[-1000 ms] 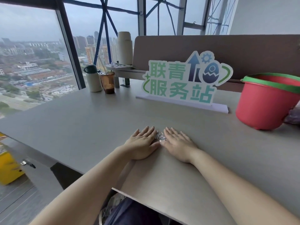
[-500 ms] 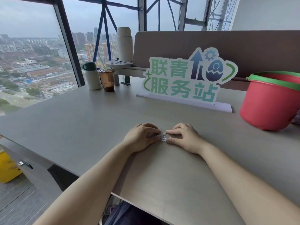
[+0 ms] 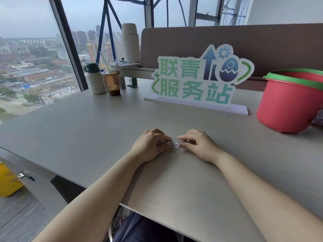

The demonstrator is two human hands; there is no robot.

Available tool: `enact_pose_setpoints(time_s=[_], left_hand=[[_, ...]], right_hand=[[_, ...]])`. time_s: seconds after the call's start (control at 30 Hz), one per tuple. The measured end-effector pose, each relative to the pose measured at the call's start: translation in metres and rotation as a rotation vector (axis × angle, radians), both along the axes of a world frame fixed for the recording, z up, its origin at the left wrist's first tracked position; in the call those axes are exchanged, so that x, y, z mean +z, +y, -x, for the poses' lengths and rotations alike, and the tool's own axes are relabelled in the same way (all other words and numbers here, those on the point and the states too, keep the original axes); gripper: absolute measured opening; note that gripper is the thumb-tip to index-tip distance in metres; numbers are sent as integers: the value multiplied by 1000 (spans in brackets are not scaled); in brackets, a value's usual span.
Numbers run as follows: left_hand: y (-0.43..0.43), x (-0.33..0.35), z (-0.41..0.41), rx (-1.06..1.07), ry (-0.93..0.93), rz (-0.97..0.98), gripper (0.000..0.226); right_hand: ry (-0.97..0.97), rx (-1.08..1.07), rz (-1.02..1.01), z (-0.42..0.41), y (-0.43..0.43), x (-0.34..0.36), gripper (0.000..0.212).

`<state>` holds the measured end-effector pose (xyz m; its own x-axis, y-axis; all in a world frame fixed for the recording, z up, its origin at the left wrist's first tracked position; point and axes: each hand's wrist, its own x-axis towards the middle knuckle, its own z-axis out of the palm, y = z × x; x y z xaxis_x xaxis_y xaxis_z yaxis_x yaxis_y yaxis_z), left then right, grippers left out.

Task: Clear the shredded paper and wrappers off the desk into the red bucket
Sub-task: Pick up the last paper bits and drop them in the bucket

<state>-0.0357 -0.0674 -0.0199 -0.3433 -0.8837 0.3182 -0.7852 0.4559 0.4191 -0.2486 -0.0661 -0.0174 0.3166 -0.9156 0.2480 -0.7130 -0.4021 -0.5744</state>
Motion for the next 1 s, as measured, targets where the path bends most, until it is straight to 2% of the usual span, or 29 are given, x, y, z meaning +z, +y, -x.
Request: enact_pose_setpoints(time_s=[0.1,0.4,0.63,0.9,1.0], left_hand=[[2,-2,-1,19,9,19,24],[4,-3,-1,19,28,31,21],[5,-4,-1,10,73,21,17],[5,-3,0,19,50,25,28],[3,-3,2,11,30,17,26]], right_hand=[[-111,-71,38,6,1,-2,18],[4,-49,72,3,8,-2,16],[-63,-83,48,4,9,-1,9],[-62,-48,-24,-2,8,2,37],[-62,-38,-36,-5,8,3,36]])
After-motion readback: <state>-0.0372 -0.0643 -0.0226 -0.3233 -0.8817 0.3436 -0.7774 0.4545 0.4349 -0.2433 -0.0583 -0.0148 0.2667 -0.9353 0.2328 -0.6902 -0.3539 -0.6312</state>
